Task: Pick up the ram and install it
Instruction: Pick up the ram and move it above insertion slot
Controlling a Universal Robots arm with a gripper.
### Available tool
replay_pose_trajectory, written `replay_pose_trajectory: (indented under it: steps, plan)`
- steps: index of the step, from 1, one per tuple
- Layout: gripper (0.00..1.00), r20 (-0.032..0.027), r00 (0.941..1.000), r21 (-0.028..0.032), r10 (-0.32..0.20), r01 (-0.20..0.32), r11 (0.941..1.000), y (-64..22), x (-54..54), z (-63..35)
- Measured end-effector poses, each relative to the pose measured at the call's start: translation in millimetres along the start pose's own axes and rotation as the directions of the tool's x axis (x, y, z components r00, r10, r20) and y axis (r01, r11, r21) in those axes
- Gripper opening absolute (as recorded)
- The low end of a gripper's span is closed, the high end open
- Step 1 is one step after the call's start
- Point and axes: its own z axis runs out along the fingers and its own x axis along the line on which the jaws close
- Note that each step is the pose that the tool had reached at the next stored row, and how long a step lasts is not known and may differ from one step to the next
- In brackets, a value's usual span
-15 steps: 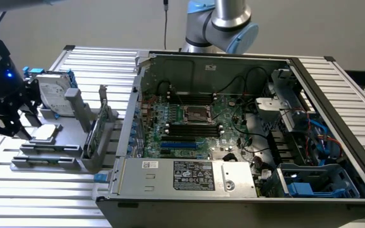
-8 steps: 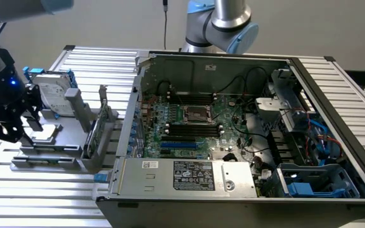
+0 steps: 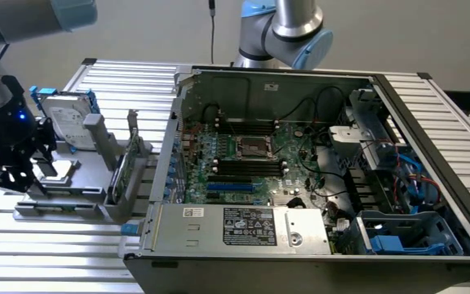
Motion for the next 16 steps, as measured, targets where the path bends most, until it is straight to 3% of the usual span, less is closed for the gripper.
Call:
replay_pose_trajectory:
  steps: [16]
  plan:
    - [0.45,-0.0014,0.9978,0.0007,-0.066,0.066,0.9978,-1.0,7.5,29.3]
